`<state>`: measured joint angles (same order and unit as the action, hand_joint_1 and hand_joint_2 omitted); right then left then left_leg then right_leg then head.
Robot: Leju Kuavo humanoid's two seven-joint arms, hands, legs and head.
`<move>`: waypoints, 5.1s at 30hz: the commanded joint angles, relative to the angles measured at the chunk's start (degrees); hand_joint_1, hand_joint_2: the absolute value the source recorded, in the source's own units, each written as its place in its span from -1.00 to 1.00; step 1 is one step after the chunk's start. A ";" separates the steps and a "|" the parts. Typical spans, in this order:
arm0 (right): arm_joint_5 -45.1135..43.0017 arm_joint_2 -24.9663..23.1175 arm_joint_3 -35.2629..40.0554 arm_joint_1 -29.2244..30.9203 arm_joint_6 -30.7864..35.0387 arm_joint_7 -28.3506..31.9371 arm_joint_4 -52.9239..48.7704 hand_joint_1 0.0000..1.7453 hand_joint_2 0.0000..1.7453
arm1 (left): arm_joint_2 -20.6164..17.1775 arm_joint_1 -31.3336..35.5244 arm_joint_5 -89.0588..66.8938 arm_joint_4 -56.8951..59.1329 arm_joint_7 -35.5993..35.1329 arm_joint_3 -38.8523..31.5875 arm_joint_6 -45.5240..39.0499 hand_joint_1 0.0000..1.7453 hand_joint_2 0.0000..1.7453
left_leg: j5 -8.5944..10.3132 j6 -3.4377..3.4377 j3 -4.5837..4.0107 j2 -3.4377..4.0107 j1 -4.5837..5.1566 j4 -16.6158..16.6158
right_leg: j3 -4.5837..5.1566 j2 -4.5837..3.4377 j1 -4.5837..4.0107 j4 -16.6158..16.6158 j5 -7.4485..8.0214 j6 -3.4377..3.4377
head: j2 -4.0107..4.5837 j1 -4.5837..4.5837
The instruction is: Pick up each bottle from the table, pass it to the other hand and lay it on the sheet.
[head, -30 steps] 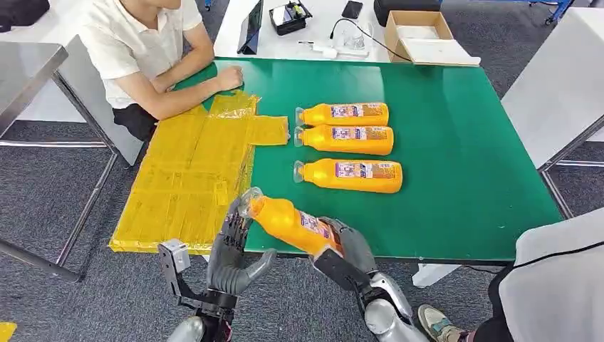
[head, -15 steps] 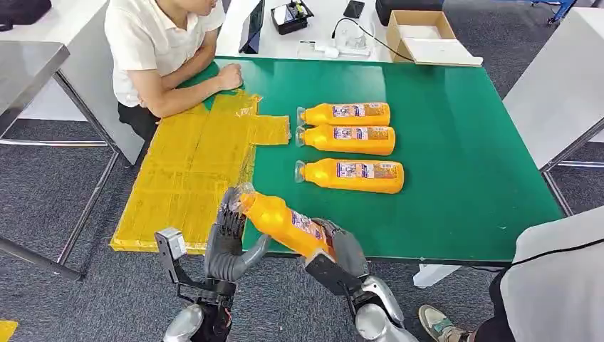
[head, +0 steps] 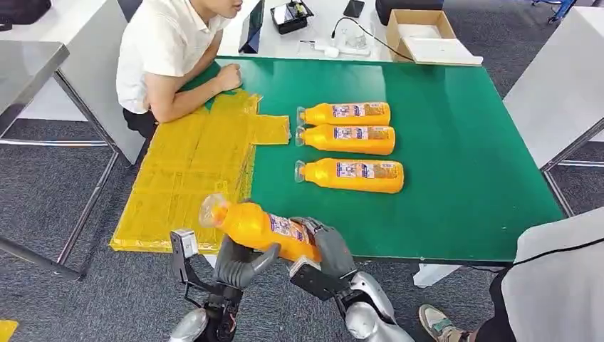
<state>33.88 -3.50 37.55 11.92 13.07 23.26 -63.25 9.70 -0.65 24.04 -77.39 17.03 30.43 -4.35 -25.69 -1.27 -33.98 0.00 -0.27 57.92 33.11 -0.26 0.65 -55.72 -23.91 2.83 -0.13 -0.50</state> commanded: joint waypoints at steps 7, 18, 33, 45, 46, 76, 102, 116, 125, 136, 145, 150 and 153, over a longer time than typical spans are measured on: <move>-2.09 0.71 4.92 1.76 0.68 0.80 0.75 0.86 1.00 | -0.98 1.85 8.41 5.82 -1.31 1.02 4.26 -1.00 1.00 | -0.01 0.04 0.10 0.02 0.00 -0.06 | -0.08 -0.01 0.00 0.04 -0.01 -0.07 | 0.00 0.00; -4.04 -1.08 6.52 2.80 -4.22 1.37 8.10 0.78 1.00 | 0.09 1.10 10.00 1.12 1.40 -1.65 6.65 1.00 1.00 | -0.04 0.06 0.20 0.05 0.01 -0.08 | -0.17 -0.02 0.00 0.03 -0.05 -0.11 | 0.00 -0.02; -7.21 -2.46 5.13 2.10 -4.28 2.60 7.35 -1.00 1.00 | 0.04 0.89 12.18 0.33 1.99 -1.29 10.02 1.00 1.00 | -0.01 0.03 0.05 -0.03 0.00 -0.03 | -0.04 0.07 -0.01 0.02 -0.03 -0.06 | 0.00 -0.02; -7.64 -3.37 5.75 -0.40 -0.76 7.56 5.53 -1.00 -1.00 | 2.00 6.66 2.80 9.65 5.20 -9.62 -6.34 1.00 1.00 | 0.01 0.08 0.18 -0.16 -0.02 -0.08 | -0.19 0.20 -0.03 0.03 -0.07 -0.12 | 0.00 0.00; -7.79 -3.55 6.00 -0.29 -0.52 7.79 6.33 -1.00 -1.00 | 2.08 7.70 2.79 11.20 5.58 -10.91 -6.89 1.00 1.00 | 0.03 0.07 0.13 -0.16 -0.02 -0.08 | -0.16 0.21 -0.03 0.06 -0.04 -0.10 | 0.00 0.02; -13.11 -5.79 0.71 -0.75 -8.97 11.70 12.10 -1.00 -1.00 | 8.80 20.64 -104.07 21.15 5.77 -43.31 -35.65 1.00 1.00 | 0.09 0.06 0.10 -0.01 -0.03 -0.04 | -0.11 0.04 -0.02 -0.01 -0.02 -0.09 | 0.00 0.00; -12.46 -9.11 -0.13 1.23 -13.03 12.08 14.96 -1.00 1.00 | 2.69 42.42 -103.30 60.15 -16.45 -22.03 1.50 -1.00 1.00 | 0.22 0.12 0.11 -0.26 0.00 -0.02 | -0.16 0.28 0.00 -0.09 0.02 -0.09 | 0.00 -0.02; -12.09 -9.11 0.08 1.57 -11.50 13.20 17.46 -1.00 -1.00 | 2.52 42.07 -93.74 59.89 -13.42 -23.93 4.59 -1.00 1.00 | 0.23 0.16 0.19 -0.16 0.03 -0.06 | -0.19 0.19 0.03 -0.13 0.01 -0.11 | 0.00 0.00; -12.77 -7.81 0.36 -0.93 -8.94 14.29 15.95 -1.00 -1.00 | 5.55 34.08 -58.83 48.34 9.26 -35.98 12.14 -1.00 1.00 | 0.20 0.14 0.20 -0.19 0.01 -0.05 | -0.23 0.22 0.02 -0.11 -0.02 -0.09 | 0.00 0.00; -11.31 -4.55 0.33 -6.75 -4.80 13.30 8.91 -1.00 1.00 | -0.02 10.60 -19.69 4.89 7.05 -16.48 5.39 -1.00 1.00 | 0.11 0.18 0.03 -0.18 0.02 -0.02 | -0.01 0.24 0.01 -0.17 -0.10 -0.11 | 0.00 0.00; 0.08 2.76 -3.52 -11.18 10.96 7.90 -7.48 -1.00 1.00 | -2.42 -0.26 -10.40 -9.65 4.70 -14.86 5.74 -1.00 1.00 | 0.15 0.14 -0.18 -0.21 0.03 -0.01 | 0.15 0.22 0.03 -0.14 -0.06 -0.08 | 0.00 0.00; 17.86 8.92 -11.96 -10.46 17.93 0.05 -9.40 -1.00 1.00 | -1.93 -2.44 -9.96 -11.57 3.04 -15.45 4.37 -1.00 1.00 | 0.16 0.12 -0.11 -0.29 0.08 -0.03 | 0.06 0.32 0.09 -0.10 -0.08 -0.07 | 0.00 0.00; 23.92 12.29 -17.53 -8.12 17.66 -2.20 -6.19 -1.00 1.00 | -1.52 -2.59 -11.44 -11.70 2.77 -15.57 2.19 -1.00 1.00 | 0.20 0.09 -0.10 -0.32 0.11 -0.05 | 0.04 0.34 0.12 -0.05 -0.03 -0.06 | 0.00 -0.02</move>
<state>45.98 -1.09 32.17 1.08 28.18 25.72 -68.61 10.16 -1.15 13.90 -85.20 21.13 13.38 0.33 -25.50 -1.18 -34.24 -0.27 -0.21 57.94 33.33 0.01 0.73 -55.81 -23.93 2.82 -0.13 -0.52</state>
